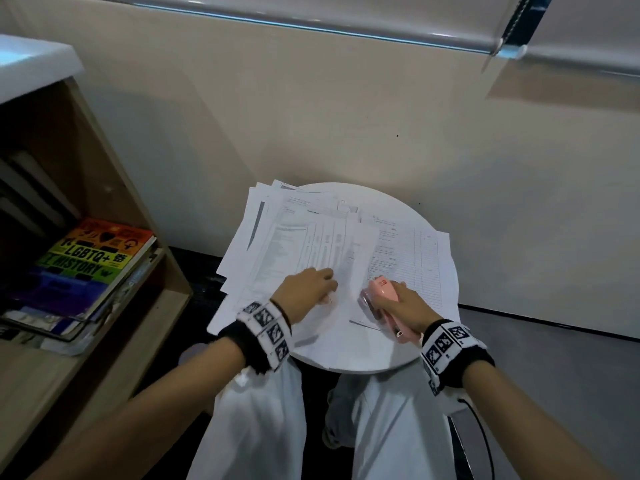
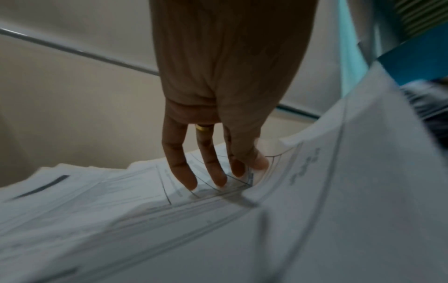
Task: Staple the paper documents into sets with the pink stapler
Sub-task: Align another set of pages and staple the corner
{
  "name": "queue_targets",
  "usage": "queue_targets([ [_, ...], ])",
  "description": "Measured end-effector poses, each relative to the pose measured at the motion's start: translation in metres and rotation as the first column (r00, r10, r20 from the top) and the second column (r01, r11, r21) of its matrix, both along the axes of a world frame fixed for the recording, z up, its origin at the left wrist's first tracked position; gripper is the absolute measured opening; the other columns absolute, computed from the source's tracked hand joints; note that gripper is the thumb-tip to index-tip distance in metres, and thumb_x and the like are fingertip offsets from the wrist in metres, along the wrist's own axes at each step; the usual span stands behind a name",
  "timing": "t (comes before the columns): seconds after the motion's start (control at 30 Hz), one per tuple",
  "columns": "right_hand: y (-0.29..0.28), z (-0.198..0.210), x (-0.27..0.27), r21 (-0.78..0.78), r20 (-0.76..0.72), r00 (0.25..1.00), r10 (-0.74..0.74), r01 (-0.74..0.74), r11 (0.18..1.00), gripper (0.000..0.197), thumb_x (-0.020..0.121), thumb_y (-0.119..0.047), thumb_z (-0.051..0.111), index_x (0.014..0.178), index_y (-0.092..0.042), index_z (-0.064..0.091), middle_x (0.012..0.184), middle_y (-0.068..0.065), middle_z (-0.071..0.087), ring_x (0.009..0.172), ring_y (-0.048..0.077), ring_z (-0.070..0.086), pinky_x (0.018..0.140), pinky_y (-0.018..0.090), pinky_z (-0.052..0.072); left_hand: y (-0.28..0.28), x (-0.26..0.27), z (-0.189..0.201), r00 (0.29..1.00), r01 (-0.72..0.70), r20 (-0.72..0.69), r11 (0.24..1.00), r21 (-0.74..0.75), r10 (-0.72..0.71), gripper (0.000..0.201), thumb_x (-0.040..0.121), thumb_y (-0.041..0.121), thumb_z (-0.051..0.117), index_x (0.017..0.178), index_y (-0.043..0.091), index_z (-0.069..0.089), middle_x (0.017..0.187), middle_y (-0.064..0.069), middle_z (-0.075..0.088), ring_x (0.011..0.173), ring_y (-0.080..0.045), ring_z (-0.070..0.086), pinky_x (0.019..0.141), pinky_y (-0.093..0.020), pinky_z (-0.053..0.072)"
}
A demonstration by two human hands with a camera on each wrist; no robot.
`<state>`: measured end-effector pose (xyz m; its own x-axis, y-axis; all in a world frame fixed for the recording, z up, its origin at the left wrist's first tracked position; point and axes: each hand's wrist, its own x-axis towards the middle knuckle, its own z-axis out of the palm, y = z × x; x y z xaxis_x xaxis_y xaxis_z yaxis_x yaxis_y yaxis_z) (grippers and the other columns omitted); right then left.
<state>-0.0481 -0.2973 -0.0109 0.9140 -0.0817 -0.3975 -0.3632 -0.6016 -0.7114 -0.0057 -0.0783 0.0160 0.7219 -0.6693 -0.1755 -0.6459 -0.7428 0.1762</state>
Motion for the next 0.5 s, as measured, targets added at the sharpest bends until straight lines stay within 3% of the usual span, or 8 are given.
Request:
queue_targets([
  [0.1,-0.001,0.003,0.001,0.025,0.005,1.0,-0.025,0.025,0.999,0.03,0.086,-0.04,0.062,0.096,-0.011,0.063,0.089,0.003,0.07,0.081,0.022,0.066,0.076,0.034,0.052,0.001,-0.051,-0.006,0.996,0.063,-0.059,0.99,-0.126,-0.071,0.019,0.094,0.014,0.05,0.113,0.019,0.051,0.114,0.0,0.047,0.101,-0.022,0.051,0.072,-0.039,0.048],
  [0.17,-0.003,0.007,0.0,0.094,-0.009,0.998,-0.067,0.067,0.993,0.034,0.087,-0.041,0.063,0.095,-0.009,0.066,0.087,0.006,0.072,0.08,0.023,0.067,0.07,0.031,0.052,0.004,-0.071,-0.011,0.981,0.009,-0.183,0.967,-0.254,-0.058,0.046,0.089,0.012,0.059,0.125,0.035,0.041,0.121,0.007,0.046,0.104,-0.017,0.052,0.078,-0.037,0.049],
  [0.2,-0.004,0.01,-0.001,0.136,-0.029,0.995,-0.097,0.1,0.986,0.034,0.087,-0.042,0.063,0.092,-0.009,0.066,0.083,0.006,0.071,0.074,0.022,0.066,0.064,0.029,0.05,0.008,-0.073,-0.013,0.976,-0.059,-0.22,0.953,-0.299,-0.008,0.063,0.086,0.013,0.064,0.131,0.043,0.032,0.13,0.01,0.042,0.11,-0.014,0.049,0.085,-0.037,0.049],
  [0.27,-0.006,0.015,-0.002,0.184,-0.065,0.983,-0.173,0.182,0.966,0.032,0.088,-0.041,0.061,0.088,-0.009,0.065,0.075,0.006,0.068,0.064,0.02,0.062,0.056,0.025,0.045,0.022,-0.068,-0.015,0.954,-0.287,-0.18,0.909,-0.302,0.241,0.085,0.08,0.02,0.071,0.138,0.049,0.016,0.145,0.009,0.028,0.128,-0.018,0.037,0.097,-0.046,0.046],
  [0.3,-0.009,0.014,-0.001,0.196,-0.072,0.973,-0.218,0.228,0.954,0.03,0.09,-0.038,0.059,0.088,-0.008,0.063,0.074,0.007,0.066,0.062,0.02,0.061,0.054,0.024,0.044,0.031,-0.064,-0.014,0.892,-0.45,-0.161,0.852,-0.265,0.421,0.089,0.08,0.027,0.072,0.142,0.043,0.011,0.148,0.005,0.02,0.133,-0.023,0.029,0.099,-0.05,0.044],
  [0.37,-0.013,0.012,0.001,0.214,-0.064,0.951,-0.301,0.308,0.927,0.027,0.091,-0.032,0.057,0.089,-0.006,0.062,0.073,0.009,0.065,0.062,0.022,0.06,0.055,0.026,0.044,0.05,-0.056,-0.017,0.662,-0.749,-0.181,0.652,-0.117,0.728,0.097,0.079,0.039,0.071,0.147,0.022,0.004,0.148,-0.008,0.011,0.135,-0.032,0.02,0.101,-0.054,0.04],
  [0.43,-0.014,0.011,0.002,0.225,-0.057,0.926,-0.373,0.376,0.899,0.022,0.089,-0.027,0.057,0.087,-0.005,0.061,0.073,0.01,0.064,0.061,0.023,0.059,0.056,0.026,0.043,0.066,-0.053,-0.027,0.479,-0.874,-0.313,0.478,-0.088,0.82,0.097,0.078,0.04,0.073,0.143,0.005,0.011,0.144,-0.015,0.016,0.133,-0.035,0.024,0.102,-0.053,0.039],
  [0.5,-0.014,0.011,0.002,0.258,-0.052,0.9,-0.432,0.43,0.865,0.017,0.087,-0.023,0.057,0.084,-0.007,0.06,0.07,0.009,0.062,0.059,0.022,0.057,0.052,0.024,0.041,0.079,-0.054,-0.043,0.454,-0.889,-0.47,0.42,-0.182,0.757,0.074,0.081,0.03,0.072,0.133,-0.002,0.031,0.14,-0.018,0.036,0.125,-0.033,0.042,0.1,-0.045,0.044],
])
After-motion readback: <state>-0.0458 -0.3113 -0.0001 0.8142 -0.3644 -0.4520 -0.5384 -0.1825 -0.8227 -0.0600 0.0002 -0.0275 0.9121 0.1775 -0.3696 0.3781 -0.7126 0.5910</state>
